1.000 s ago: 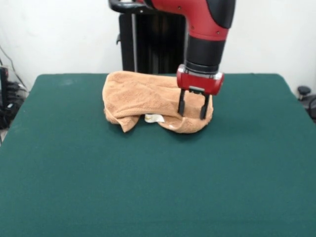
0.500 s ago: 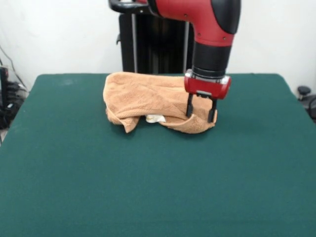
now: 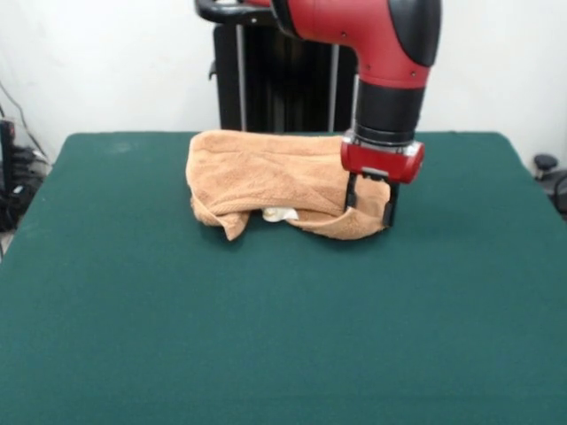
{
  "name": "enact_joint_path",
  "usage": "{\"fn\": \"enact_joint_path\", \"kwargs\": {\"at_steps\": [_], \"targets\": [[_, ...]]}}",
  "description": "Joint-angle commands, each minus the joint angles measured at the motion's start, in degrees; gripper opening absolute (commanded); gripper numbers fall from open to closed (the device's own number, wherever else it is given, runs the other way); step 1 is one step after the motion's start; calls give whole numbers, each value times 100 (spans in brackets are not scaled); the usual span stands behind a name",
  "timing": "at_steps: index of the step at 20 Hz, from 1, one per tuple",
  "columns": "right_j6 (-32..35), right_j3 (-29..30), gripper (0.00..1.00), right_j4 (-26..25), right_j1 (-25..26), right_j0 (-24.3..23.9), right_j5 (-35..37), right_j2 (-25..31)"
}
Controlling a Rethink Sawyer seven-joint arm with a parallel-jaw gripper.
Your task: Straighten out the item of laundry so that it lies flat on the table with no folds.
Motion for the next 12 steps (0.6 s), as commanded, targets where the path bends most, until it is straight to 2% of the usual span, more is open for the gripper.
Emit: {"fn": "enact_joint_path", "kwargs": {"at_steps": [1, 12], "targets": [[1784, -52, 100, 453, 152, 353, -492, 456], [2003, -153, 100, 735, 249, 590, -921, 247]]}}
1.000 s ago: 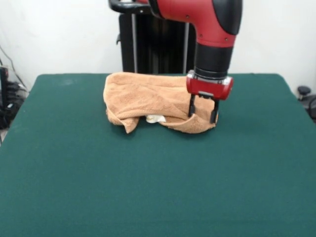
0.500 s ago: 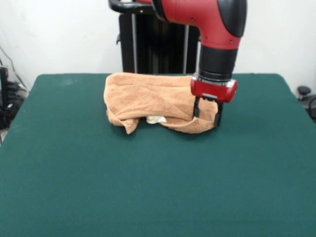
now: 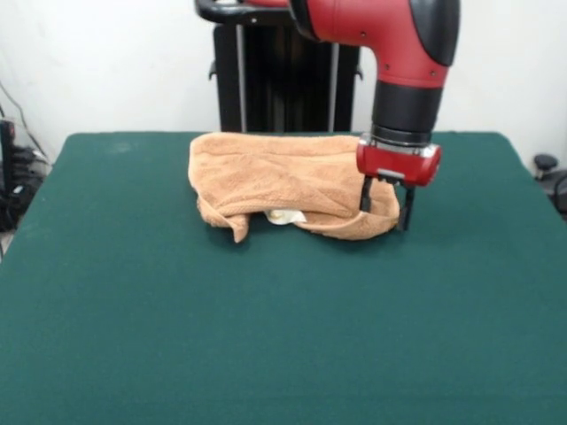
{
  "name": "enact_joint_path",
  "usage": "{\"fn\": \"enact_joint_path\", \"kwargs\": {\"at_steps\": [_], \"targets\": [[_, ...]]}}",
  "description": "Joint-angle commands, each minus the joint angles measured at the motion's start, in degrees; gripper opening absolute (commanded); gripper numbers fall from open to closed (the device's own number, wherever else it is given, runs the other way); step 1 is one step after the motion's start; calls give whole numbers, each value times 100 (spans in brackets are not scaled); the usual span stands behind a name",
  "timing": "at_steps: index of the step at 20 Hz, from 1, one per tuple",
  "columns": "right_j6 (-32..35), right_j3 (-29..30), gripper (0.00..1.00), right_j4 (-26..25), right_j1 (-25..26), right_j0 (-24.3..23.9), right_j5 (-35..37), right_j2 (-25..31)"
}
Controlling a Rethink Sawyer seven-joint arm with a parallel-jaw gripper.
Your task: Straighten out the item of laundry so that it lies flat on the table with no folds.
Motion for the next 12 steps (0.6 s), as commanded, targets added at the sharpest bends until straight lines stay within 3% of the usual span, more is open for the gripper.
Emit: {"fn": "enact_joint_path", "kwargs": {"at_steps": [1, 12], "targets": [[1734, -158, 100, 563, 224, 293, -496, 214], [1514, -206, 100, 948, 425, 521, -709, -28]]}}
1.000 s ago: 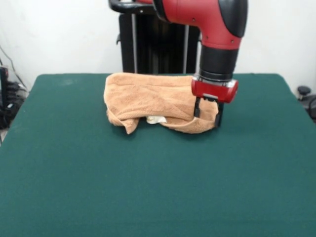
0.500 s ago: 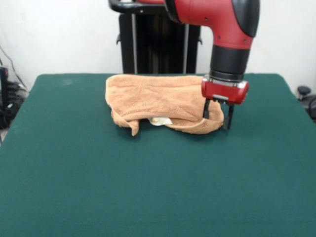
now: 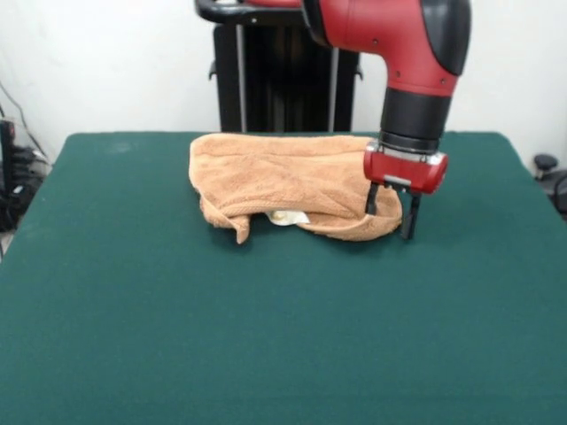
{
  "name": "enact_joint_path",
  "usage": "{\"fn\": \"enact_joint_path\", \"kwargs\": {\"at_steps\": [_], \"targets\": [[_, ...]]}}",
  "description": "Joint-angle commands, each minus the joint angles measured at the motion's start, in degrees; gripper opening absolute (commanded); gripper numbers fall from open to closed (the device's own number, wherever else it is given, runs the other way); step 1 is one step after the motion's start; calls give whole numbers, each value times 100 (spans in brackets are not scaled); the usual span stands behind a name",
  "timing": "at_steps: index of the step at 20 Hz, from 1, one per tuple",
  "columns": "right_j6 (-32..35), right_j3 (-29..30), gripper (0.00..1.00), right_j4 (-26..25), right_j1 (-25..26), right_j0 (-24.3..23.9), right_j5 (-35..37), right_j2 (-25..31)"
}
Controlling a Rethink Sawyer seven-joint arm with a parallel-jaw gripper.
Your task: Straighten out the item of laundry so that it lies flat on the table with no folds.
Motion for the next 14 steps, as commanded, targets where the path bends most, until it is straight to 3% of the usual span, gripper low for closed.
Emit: {"fn": "enact_joint_path", "kwargs": {"at_steps": [1, 5, 6, 9, 14], "targets": [[1493, -205, 100, 636, 226, 306, -258, -20], [1394, -143, 100, 1028, 268, 549, -55, -188], [1387, -129, 0, 1150, 288, 598, -56, -259], [1405, -100, 0, 1232, 299, 667, -113, -317], [922, 47, 0, 1553, -116, 1024, 780, -800]]}}
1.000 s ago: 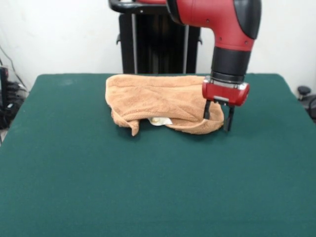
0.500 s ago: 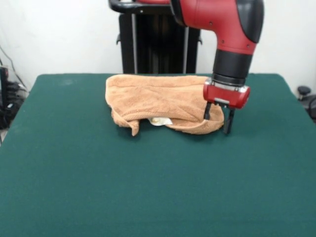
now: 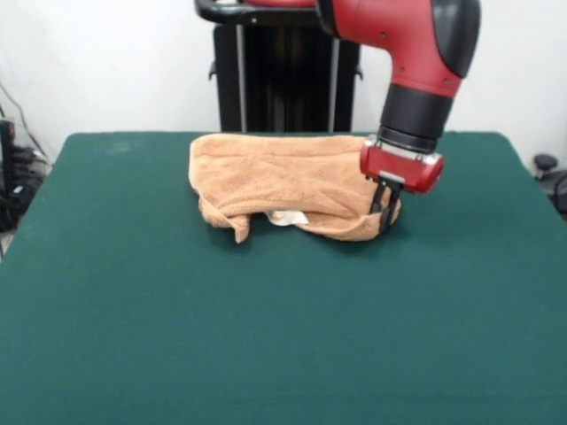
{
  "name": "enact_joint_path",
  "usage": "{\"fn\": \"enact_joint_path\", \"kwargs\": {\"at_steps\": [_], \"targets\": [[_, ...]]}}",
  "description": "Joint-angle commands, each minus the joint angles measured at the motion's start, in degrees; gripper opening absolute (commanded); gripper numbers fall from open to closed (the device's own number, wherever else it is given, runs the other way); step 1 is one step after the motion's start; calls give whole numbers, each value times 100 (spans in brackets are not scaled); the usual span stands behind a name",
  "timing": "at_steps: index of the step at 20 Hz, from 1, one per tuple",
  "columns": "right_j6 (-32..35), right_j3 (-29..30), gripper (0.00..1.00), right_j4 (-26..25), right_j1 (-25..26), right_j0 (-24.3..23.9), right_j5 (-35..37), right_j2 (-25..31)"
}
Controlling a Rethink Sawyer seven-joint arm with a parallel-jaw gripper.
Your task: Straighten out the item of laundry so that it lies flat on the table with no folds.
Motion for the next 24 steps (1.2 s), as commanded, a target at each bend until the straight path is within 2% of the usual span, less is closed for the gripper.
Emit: {"fn": "enact_joint_path", "kwargs": {"at_steps": [1, 3, 4, 5, 6, 7, 11, 15, 20, 24], "targets": [[924, 76, 0, 960, -207, 606, 1006, -429], [880, -13, 0, 1524, -319, 1231, 1861, -963], [938, -295, 0, 1709, -235, 1684, 2671, -1554], [1200, -643, 0, 1626, -98, 2045, 3504, -2087], [1467, -1005, 0, 1385, -11, 2158, 4162, -2379], [1665, -1231, 0, 1239, 24, 2171, 4479, -2430], [2014, -1780, 0, 1371, 317, 2204, 4202, -2115], [2699, -3063, 0, 1002, 948, 2424, 5682, -2754], [3197, -3801, 0, 1130, 1519, 2552, 5675, -2898], [3300, -4059, 0, 1015, 1746, 2596, 5623, -2965]]}}
